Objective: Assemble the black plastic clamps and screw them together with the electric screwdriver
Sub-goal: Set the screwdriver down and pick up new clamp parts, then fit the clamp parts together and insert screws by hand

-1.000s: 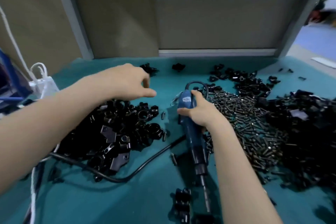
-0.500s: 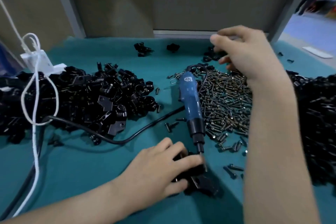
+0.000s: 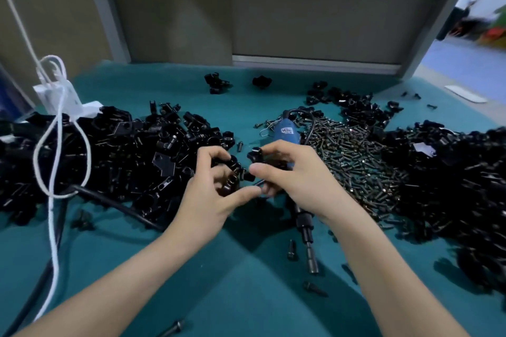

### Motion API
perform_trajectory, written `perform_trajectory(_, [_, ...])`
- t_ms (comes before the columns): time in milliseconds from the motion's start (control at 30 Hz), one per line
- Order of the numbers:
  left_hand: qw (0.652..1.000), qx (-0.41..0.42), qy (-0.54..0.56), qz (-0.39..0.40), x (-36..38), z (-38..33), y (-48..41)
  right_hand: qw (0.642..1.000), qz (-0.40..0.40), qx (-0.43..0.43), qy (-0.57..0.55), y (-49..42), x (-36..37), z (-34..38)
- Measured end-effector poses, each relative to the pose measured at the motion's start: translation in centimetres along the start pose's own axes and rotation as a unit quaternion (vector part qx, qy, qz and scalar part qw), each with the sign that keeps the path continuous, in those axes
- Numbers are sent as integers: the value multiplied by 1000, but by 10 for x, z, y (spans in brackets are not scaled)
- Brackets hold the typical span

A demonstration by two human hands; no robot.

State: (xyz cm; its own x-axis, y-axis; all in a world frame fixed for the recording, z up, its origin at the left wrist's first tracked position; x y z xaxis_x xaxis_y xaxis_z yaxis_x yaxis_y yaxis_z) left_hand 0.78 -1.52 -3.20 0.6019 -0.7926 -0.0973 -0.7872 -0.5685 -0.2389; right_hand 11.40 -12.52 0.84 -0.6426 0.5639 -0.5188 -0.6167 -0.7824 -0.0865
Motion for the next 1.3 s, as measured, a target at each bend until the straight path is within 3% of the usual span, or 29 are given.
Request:
perform_trajectory(133, [969, -97, 229, 8, 4, 6, -3, 993, -29, -10, -118, 3, -11, -14])
perform_trajectory(267, [883, -217, 416, 26, 5, 7, -2, 971, -7, 11, -240, 4, -10, -18])
perform_trajectory(333, [860, -233, 452, 44, 1, 4, -3, 963, 5, 14, -269, 6, -7, -16])
perform_trajectory(500, [917, -161, 366, 1, -3, 3, -5, 970, 15, -9, -241, 11, 5, -8])
perform_trajectory(667, [975, -54, 200, -82, -13, -4, 1, 978, -2, -38, -205, 18, 23, 0])
perform_trajectory(800, [986, 8, 141, -84, -14, -13, 6, 988, -61, -31, -140, 19, 22, -1])
perform_trajectory(933, [990, 18, 136, -43, -9, -17, 10, 987, -97, -42, -124, 20, 17, 0])
perform_trajectory(1300, [975, 56, 210, -38, -10, -20, 10, 988, -80, -61, -114, 20, 14, 3])
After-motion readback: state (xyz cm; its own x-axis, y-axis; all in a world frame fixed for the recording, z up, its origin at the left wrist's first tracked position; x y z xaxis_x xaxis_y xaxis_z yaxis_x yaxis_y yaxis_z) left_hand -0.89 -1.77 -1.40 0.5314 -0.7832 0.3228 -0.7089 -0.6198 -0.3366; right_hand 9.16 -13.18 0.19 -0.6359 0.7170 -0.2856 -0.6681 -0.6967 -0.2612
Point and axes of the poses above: each hand's wrist, its own y-axis away from the middle knuckle, its own x-axis out of the palm, z = x × y, the point moved 4 cm from there along -y, towards the middle knuckle, and after that the axes turned 7 degrees about y, right-handed, at the moved point
